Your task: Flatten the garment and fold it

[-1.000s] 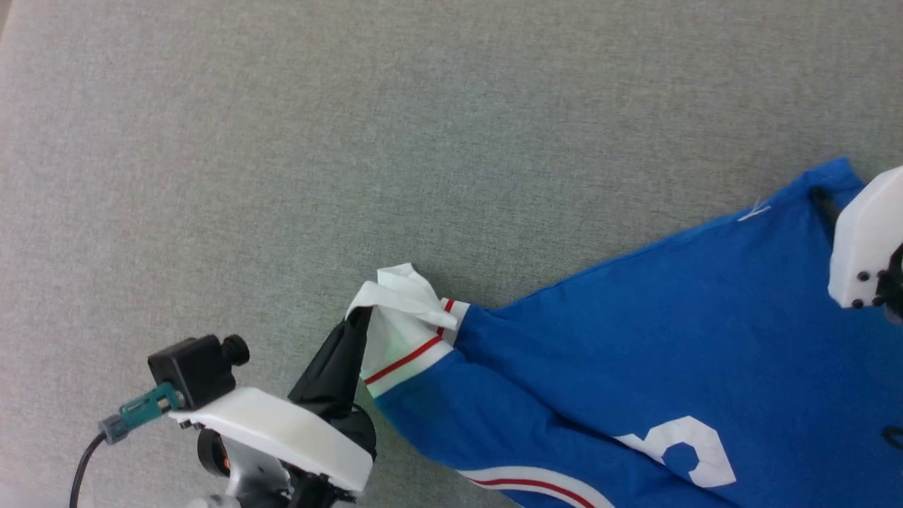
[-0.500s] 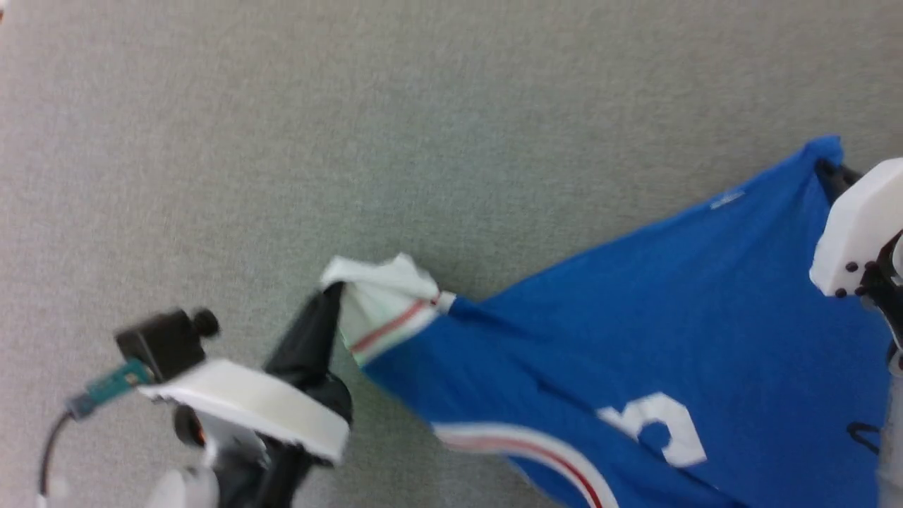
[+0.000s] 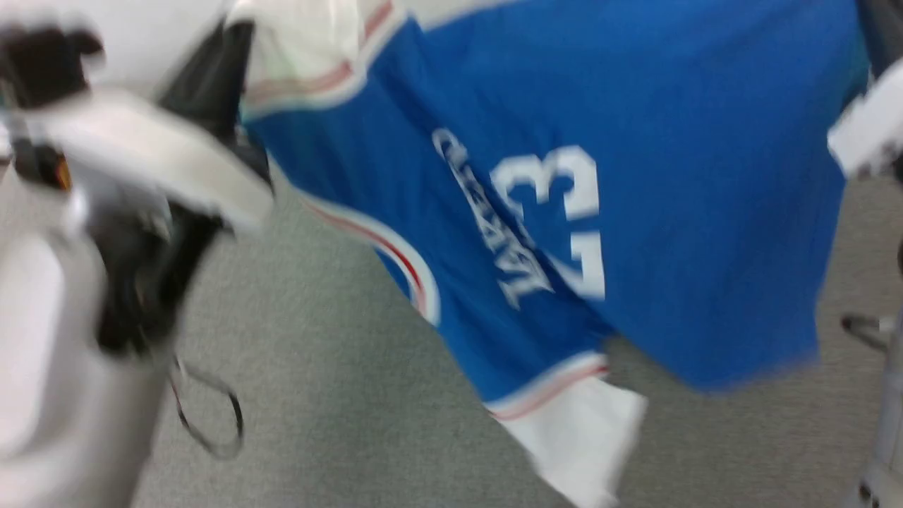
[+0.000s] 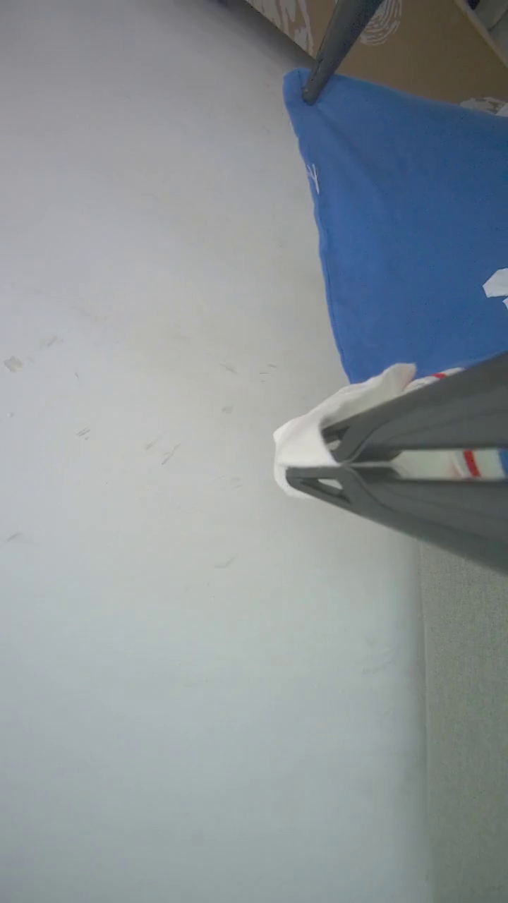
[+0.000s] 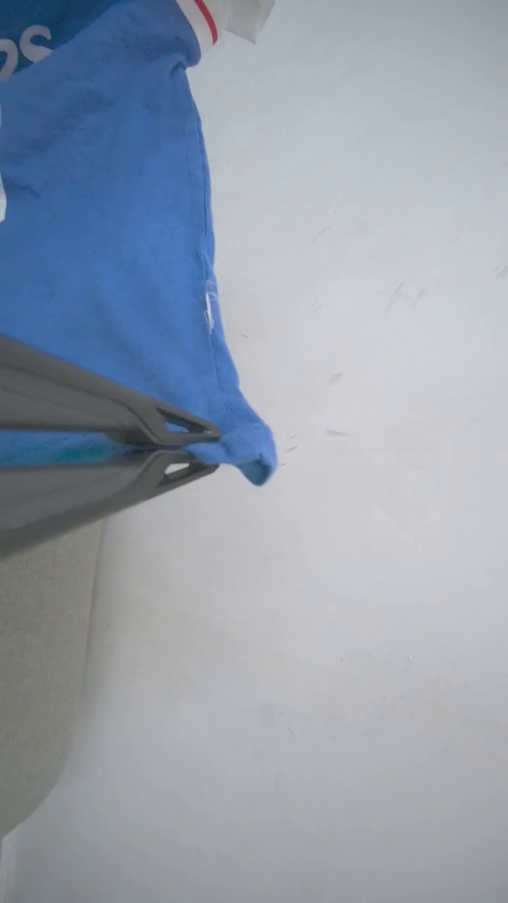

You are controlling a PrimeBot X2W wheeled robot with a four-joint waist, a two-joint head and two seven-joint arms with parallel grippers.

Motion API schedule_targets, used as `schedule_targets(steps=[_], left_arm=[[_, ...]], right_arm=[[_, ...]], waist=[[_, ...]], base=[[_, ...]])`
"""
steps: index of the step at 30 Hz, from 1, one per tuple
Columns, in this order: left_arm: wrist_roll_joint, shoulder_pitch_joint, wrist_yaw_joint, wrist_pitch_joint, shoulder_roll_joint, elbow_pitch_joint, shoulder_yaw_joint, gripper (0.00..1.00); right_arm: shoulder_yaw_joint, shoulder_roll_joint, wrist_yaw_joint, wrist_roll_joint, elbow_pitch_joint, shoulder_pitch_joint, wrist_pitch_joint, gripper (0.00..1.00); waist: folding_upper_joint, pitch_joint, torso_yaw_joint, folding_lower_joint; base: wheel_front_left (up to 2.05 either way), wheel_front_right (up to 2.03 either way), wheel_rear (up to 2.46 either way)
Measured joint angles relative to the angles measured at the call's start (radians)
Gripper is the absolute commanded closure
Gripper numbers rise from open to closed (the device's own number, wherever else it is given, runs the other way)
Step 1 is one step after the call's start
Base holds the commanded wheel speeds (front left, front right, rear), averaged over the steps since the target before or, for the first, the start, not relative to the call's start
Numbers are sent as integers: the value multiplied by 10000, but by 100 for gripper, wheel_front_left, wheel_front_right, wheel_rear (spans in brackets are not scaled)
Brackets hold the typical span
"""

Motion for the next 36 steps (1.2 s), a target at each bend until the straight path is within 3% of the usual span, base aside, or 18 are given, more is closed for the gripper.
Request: schedule_targets(steps=[12, 20, 25, 36], left_arm=[[811, -5536, -1133, 1814, 1018, 4424, -685, 100], [986, -7781, -1400, 1781, 723, 5944, -815, 100], [1206, -9123, -1492, 1346, 587, 6249, -815, 100], [1302, -10768, -2044, -880, 355, 7055, -366, 100]], right_arm=[[617, 226, 0, -688, 3175, -4103, -142, 100], [44, 470, 0, -1534, 4968, -6085, -337, 100], [-330, 495, 0, -2006, 5258, -7247, -445, 100], [-612, 537, 0, -2863, 6171, -8922, -1492, 100]], waist=[[0, -1122, -1338, -1], [0, -696, -1860, 2], [0, 71, -2005, 2], [-1, 2440, -1924, 6]], base=[[0, 0, 0], [0, 0, 0], [0, 0, 0], [0, 0, 0]])
